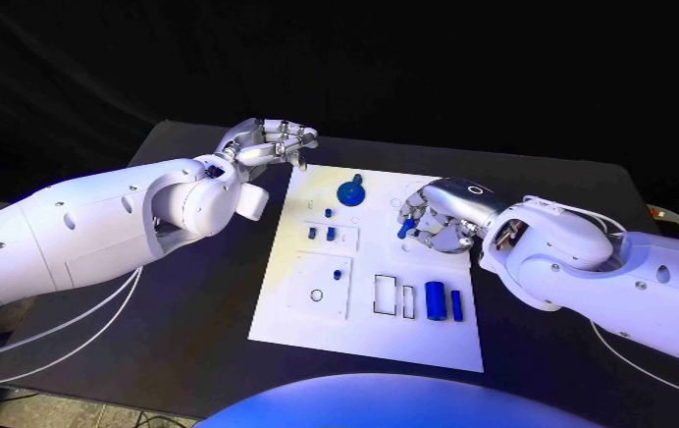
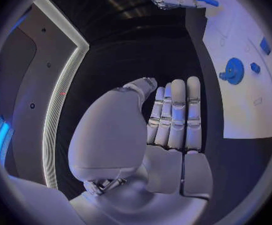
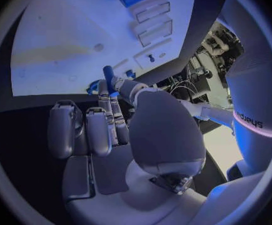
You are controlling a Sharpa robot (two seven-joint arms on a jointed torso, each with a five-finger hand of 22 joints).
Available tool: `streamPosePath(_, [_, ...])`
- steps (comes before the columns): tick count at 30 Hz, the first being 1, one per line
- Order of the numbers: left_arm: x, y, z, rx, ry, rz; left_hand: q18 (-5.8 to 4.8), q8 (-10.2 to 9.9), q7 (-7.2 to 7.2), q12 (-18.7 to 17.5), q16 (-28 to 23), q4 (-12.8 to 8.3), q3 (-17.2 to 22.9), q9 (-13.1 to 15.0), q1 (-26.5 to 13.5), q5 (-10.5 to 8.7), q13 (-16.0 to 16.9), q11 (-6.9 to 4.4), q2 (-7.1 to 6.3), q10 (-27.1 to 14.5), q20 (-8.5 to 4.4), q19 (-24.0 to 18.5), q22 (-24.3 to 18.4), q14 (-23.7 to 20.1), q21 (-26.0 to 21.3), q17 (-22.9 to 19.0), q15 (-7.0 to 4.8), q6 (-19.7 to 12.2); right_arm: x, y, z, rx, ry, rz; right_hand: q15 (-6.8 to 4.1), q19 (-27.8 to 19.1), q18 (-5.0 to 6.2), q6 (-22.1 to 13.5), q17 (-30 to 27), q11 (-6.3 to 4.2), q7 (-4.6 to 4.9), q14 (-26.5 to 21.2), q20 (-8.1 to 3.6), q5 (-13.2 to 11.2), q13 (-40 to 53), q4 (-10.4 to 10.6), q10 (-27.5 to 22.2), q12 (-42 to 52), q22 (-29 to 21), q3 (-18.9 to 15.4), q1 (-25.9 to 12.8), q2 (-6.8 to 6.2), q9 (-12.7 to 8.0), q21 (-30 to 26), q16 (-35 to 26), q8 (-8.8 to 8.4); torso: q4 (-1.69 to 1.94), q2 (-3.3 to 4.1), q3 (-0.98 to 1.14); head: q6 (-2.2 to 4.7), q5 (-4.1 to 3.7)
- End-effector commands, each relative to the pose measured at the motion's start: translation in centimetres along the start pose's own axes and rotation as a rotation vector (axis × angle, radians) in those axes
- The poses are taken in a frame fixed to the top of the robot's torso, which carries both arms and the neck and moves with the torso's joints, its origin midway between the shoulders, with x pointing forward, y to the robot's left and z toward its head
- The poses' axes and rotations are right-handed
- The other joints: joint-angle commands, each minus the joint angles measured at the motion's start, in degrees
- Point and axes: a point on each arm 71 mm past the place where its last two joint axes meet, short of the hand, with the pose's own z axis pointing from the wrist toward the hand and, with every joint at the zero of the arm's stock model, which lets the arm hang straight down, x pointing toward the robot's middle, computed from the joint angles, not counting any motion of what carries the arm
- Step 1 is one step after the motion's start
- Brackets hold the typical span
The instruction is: Assemble the parts on the task board
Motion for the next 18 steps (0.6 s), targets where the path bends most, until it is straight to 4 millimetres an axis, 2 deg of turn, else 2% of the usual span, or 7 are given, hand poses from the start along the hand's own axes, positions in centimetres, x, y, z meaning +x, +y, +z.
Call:
streamPosePath(1, [0.3, -0.1, 0.1, 0.013, 0.020, -0.004, 0.72, -0.2, -0.09, 0.3, -0.4, -0.1, -0.3, 0.0, 0.3, 0.13, 0.0, -0.13, -0.30, -0.3, 0.07, 0.0, 0.0, -0.4, -0.2, -0.1, -0.09, -0.3, -0.6, 1.1, -0.1, -0.028, -0.030, 0.017, -0.45, 0.3, -0.56, 0.4, 0.1, 0.14, 0.07, 1.8, -0.13, 0.3, 0.0, -0.2, 0.2, -0.1, 7.0, 0.3, 0.3, -0.11, 0.1, 0.3, 0.3, 0.27, 0.00, -0.01, 0.03, -0.03, 0.18])
streamPosePath(9, [0.4, -0.1, 0.3, 0.014, 0.025, -0.005, 0.71, -0.2, -0.08, 0.3, -0.4, -0.1, -0.3, 0.0, 0.2, 0.11, 0.0, -0.12, -0.33, -0.4, 0.08, 0.0, 0.0, -0.4, -0.2, -0.1, -0.08, -0.3, -0.2, 5.0, 0.9, -0.134, -0.030, 0.064, -0.46, 0.3, -0.54, 0.4, 0.0, 0.15, 0.08, 1.8, -0.14, 0.4, 0.0, -0.3, 0.2, -0.2, 7.0, 0.4, 0.2, -0.19, 0.2, 0.2, 0.3, 0.27, -0.05, 0.04, 0.05, -0.04, 0.64])
streamPosePath(16, [0.9, 0.0, 0.6, 0.016, 0.033, -0.009, 0.70, -0.2, -0.06, 0.3, -0.4, 0.0, -0.4, 0.0, 0.0, 0.08, 0.0, -0.10, -0.37, -0.4, 0.10, 0.0, -0.1, -0.4, -0.2, -0.1, -0.05, -0.3, 2.1, 9.2, 2.3, -0.254, -0.004, 0.105, -0.45, 0.2, -0.49, 0.2, -0.1, 0.18, 0.12, 1.8, -0.16, 0.6, -0.1, -0.5, 0.2, -0.3, 6.9, 0.7, 0.1, -0.23, 0.2, 0.0, 0.3, 0.25, 0.14, 0.04, 0.02, 0.07, 1.08])
streamPosePath(18, [1.0, 0.0, 0.7, 0.017, 0.037, -0.011, 0.70, -0.2, -0.06, 0.3, -0.4, 0.0, -0.4, 0.0, 0.0, 0.08, 0.0, -0.10, -0.37, -0.4, 0.10, 0.0, -0.1, -0.4, -0.2, -0.1, -0.05, -0.3, 2.9, 9.9, 2.5, -0.273, 0.006, 0.115, -0.45, 0.2, -0.49, 0.2, -0.1, 0.18, 0.12, 1.8, -0.16, 0.6, -0.1, -0.5, 0.2, -0.3, 6.9, 0.7, 0.1, -0.23, 0.2, 0.0, 0.3, 0.25, 0.09, 0.13, -0.03, 0.05, 1.32])
